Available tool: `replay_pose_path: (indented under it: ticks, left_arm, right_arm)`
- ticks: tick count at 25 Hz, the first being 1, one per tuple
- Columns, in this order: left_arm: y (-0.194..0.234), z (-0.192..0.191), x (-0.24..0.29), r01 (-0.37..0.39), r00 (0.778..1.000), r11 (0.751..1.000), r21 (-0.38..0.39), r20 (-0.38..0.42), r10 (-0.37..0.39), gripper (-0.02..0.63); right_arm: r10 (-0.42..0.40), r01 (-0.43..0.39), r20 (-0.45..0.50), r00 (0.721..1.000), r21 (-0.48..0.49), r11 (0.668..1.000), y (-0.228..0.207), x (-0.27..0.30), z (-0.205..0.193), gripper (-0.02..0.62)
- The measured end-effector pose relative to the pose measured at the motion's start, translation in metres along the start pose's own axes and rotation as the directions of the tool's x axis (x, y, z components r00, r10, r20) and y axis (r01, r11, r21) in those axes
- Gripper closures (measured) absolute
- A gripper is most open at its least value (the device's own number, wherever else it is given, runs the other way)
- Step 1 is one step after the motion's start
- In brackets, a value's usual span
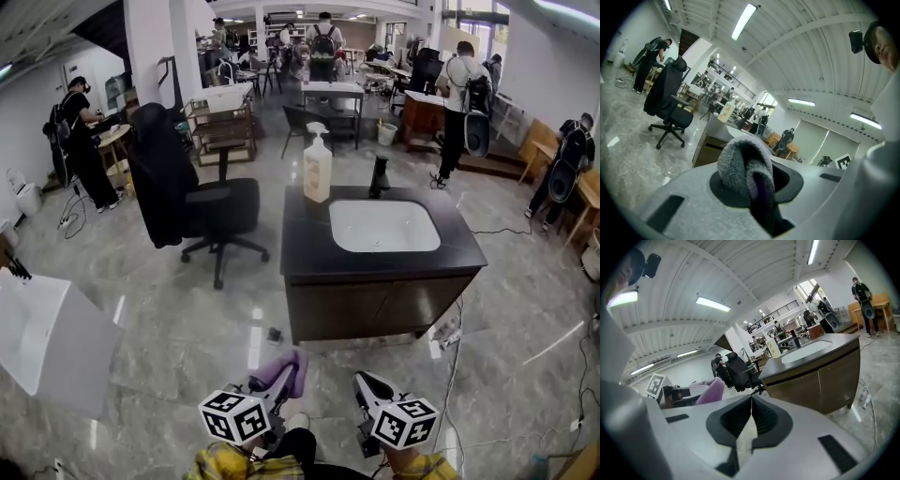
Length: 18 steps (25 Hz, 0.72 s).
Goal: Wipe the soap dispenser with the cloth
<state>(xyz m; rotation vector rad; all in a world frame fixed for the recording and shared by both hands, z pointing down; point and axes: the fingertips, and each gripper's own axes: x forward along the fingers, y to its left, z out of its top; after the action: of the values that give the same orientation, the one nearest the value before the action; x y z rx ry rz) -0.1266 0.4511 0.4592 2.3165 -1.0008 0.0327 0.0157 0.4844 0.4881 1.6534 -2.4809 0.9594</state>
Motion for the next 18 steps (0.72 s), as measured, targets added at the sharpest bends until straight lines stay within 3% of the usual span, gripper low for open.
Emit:
replay_pose_path:
  ticks: [18]
  left_arm:
    - [0.074,0.065,0.075,0.047,0.998,0.999,-0.012,-0.032,-0.047,0.557]
  right_arm:
    - [-0.032,0.031,-0.016,0.999,-0.007,0.999,-0.018,0.113,0.059,0.589]
